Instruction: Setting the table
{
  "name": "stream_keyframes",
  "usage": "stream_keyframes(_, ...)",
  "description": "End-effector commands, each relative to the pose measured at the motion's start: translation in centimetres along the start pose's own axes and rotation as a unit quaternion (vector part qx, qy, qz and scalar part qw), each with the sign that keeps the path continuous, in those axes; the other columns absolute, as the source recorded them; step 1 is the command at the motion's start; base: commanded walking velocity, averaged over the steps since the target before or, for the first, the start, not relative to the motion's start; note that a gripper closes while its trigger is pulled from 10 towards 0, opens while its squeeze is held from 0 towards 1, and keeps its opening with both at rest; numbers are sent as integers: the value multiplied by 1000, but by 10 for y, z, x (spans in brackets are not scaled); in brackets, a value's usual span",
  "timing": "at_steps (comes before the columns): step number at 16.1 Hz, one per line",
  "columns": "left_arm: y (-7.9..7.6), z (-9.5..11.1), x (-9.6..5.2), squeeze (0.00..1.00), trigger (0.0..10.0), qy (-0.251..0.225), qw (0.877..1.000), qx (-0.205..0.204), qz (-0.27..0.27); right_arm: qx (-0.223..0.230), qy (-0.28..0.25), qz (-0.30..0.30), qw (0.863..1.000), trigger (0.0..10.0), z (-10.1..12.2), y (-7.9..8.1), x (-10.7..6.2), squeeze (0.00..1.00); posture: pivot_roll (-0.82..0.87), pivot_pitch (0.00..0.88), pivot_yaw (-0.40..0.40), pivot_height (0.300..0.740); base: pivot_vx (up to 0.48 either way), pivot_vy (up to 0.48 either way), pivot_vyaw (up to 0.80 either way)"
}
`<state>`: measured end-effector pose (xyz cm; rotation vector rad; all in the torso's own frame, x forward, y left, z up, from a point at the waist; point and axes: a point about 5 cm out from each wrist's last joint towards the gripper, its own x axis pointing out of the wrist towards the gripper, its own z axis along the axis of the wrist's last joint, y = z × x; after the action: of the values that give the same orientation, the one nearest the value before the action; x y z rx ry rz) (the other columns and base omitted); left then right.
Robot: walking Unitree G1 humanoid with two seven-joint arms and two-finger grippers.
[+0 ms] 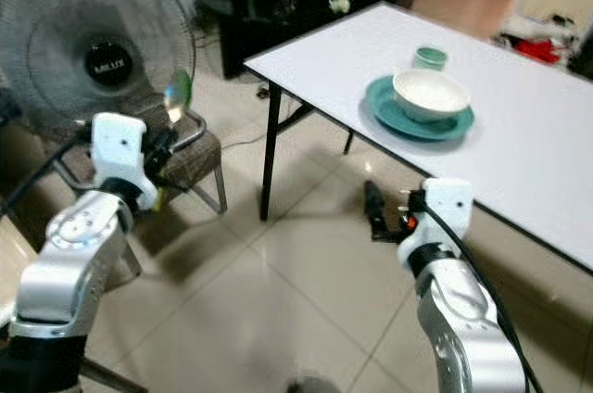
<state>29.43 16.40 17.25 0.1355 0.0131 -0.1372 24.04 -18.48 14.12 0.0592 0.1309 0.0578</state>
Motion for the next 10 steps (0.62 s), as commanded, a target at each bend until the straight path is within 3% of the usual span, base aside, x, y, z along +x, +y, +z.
stream_keyframes(1,-1,3,0,0,10000,0,1000,1,1,0,-4,-1,1000,10000,1,-3,0,0,51,0,-48,740,0,0,0)
stream_keyframes(10,3,13,4,0,10000,-12,1000,-6,-11,-36,-51,-4,998,10000,11,2,4,0,50,0,-39,740,268,0,0)
